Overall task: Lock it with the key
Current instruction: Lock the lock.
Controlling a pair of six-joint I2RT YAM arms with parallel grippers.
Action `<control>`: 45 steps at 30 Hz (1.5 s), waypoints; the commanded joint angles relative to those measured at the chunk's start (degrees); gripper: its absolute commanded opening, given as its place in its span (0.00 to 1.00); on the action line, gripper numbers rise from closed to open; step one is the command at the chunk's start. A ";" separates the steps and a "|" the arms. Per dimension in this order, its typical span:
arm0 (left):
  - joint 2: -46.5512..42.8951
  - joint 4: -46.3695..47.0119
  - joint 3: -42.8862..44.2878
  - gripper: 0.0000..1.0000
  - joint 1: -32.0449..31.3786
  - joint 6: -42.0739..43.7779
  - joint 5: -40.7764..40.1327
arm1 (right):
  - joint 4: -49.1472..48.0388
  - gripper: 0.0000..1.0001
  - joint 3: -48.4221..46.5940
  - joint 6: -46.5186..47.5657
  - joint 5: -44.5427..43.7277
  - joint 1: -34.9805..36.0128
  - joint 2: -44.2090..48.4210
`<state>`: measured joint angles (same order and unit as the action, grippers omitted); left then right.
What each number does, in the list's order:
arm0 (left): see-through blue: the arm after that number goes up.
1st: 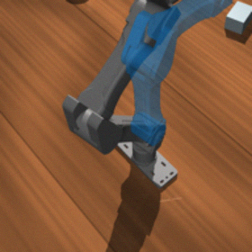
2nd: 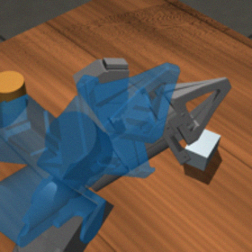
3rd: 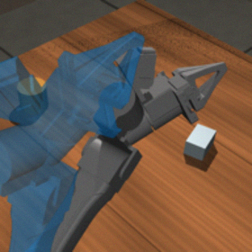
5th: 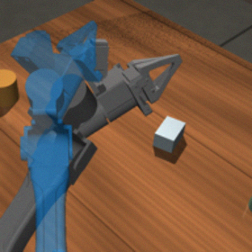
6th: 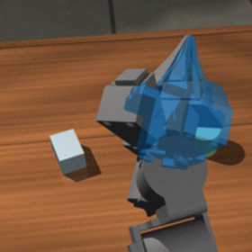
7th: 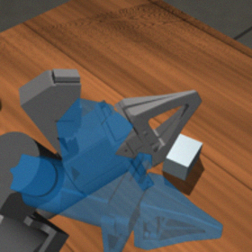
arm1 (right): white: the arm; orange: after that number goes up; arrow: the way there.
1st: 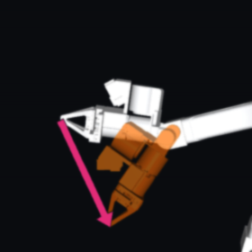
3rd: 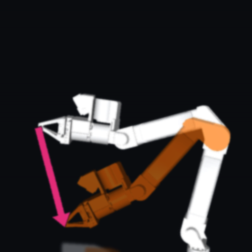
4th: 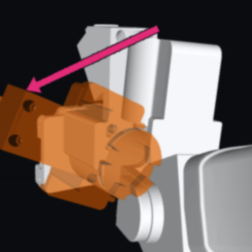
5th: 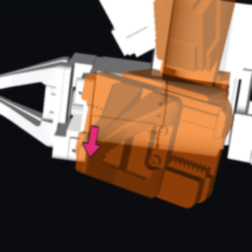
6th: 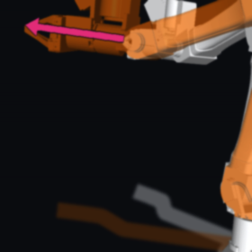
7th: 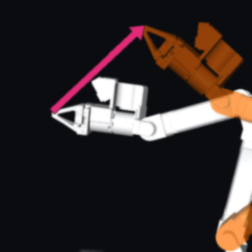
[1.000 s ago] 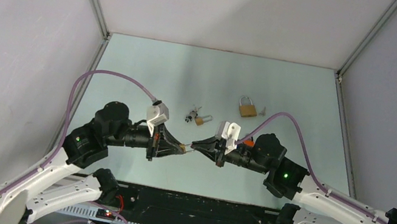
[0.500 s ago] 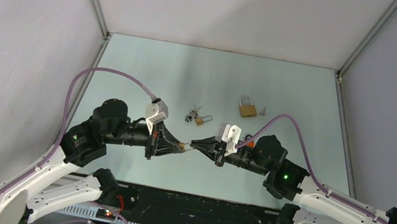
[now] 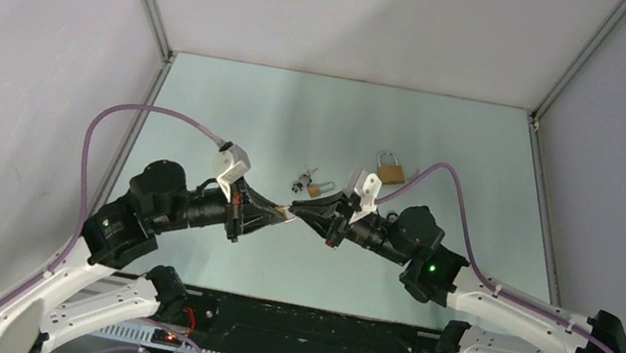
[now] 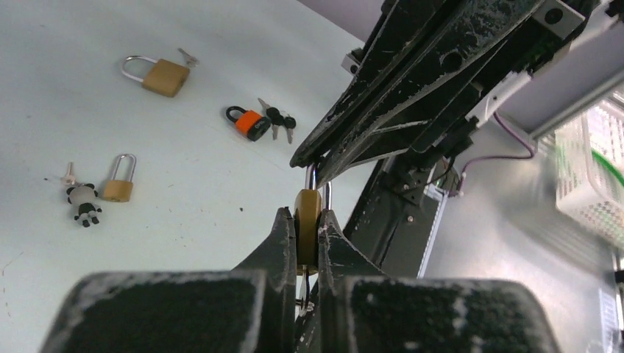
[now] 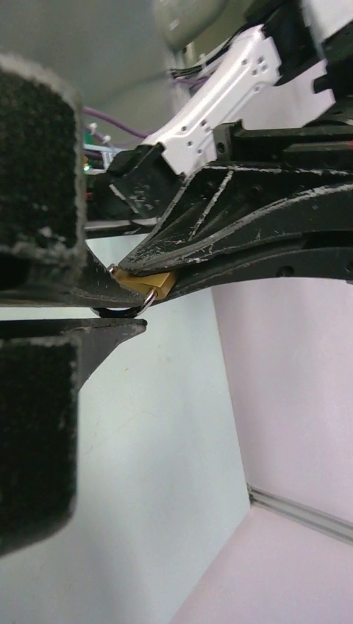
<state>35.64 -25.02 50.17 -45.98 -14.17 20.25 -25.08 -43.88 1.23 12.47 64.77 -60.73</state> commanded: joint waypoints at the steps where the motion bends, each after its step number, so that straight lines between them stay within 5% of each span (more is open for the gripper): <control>1: 2.01 23.33 -1.16 0.00 -1.14 -4.87 -8.39 | -11.21 0.00 -0.77 -13.03 15.01 4.27 -4.92; 6: 4.03 23.21 -0.76 0.00 -1.17 -4.82 -5.58 | -11.12 0.00 -1.46 -12.83 15.32 4.62 -5.73; 14: -1.32 14.96 -0.41 0.00 -0.75 1.18 -4.93 | 2.36 0.01 -1.65 -8.10 13.56 0.35 -0.09; 16: -2.48 14.47 -0.66 0.00 -0.45 1.39 -3.93 | 3.81 0.13 -1.65 -8.88 14.87 -1.31 1.18; 19: -2.66 13.28 -0.31 0.00 -0.27 1.93 -1.95 | 4.99 0.49 -1.65 -10.31 17.13 -3.60 2.92; 21: -2.26 11.85 0.13 0.00 -0.19 2.64 -0.53 | 5.93 0.61 -1.65 -11.85 19.88 -6.19 3.80; 25: -1.22 9.26 1.23 0.00 0.03 3.72 1.97 | 6.51 0.67 -1.65 -13.89 24.25 -9.02 4.60; 35: 1.38 6.05 2.70 0.00 0.20 6.37 13.99 | 4.48 0.62 -1.65 -17.02 26.68 -11.66 5.36; 37: 1.59 5.76 2.81 0.00 0.26 6.51 14.84 | 4.24 0.55 -1.65 -18.25 27.29 -12.20 5.47; 45: 3.05 4.90 4.21 0.00 0.26 6.25 17.82 | 5.31 0.00 -1.61 -17.66 29.88 -12.27 5.08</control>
<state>38.33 -21.32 50.85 -46.09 -8.91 34.00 -18.98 -44.47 -17.08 40.47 52.14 -56.42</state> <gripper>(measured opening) 0.066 0.115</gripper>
